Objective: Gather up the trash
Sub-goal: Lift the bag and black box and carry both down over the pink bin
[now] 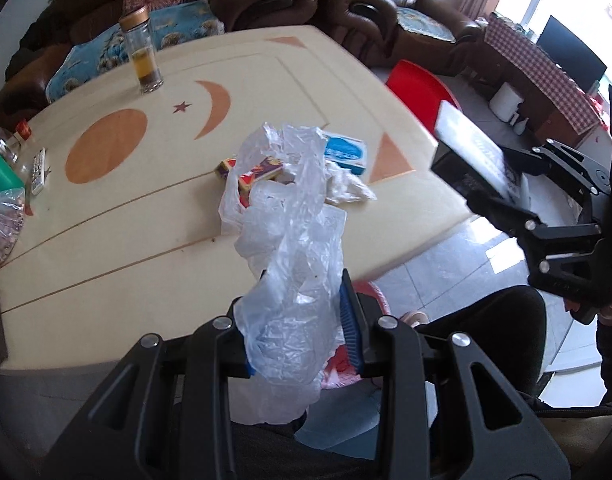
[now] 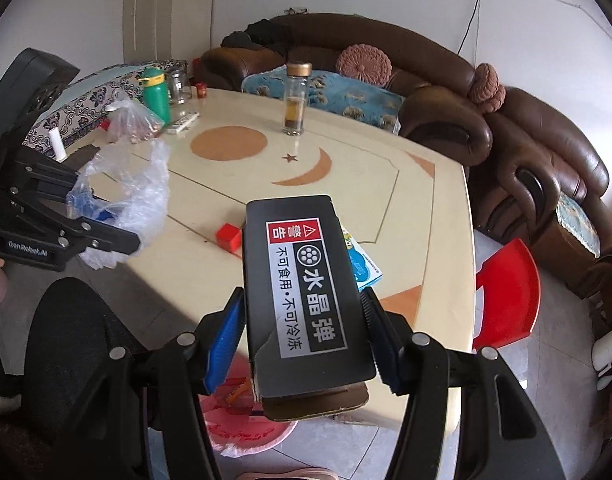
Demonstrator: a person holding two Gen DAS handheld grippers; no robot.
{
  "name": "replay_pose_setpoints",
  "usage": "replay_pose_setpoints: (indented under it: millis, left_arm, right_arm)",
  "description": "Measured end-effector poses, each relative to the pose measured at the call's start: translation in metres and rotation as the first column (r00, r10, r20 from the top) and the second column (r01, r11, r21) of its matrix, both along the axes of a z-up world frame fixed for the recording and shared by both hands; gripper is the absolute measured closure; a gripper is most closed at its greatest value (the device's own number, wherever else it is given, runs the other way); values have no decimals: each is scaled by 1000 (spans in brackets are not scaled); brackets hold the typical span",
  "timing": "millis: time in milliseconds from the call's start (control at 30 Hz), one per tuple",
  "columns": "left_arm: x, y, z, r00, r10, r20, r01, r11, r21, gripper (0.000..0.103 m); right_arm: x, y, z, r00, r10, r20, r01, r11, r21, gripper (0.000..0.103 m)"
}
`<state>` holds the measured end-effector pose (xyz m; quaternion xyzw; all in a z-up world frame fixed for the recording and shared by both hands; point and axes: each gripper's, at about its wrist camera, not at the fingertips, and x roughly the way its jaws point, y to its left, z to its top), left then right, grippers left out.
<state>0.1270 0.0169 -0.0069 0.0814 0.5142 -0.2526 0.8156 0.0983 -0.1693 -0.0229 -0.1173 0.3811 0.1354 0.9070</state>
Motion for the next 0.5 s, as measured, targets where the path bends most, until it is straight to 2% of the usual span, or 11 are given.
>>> replay_pose_setpoints:
  millis: [267, 500]
  left_arm:
    - [-42, -11, -2, 999, -48, 5, 48, 999, -11, 71]
    - [-52, -13, -12, 998, -54, -16, 53, 998, -17, 71]
  right_arm:
    - [-39, 9, 10, 1000, 2, 11, -2, 1000, 4, 47]
    - [-61, 13, 3, 1000, 1, -7, -1, 1000, 0, 47]
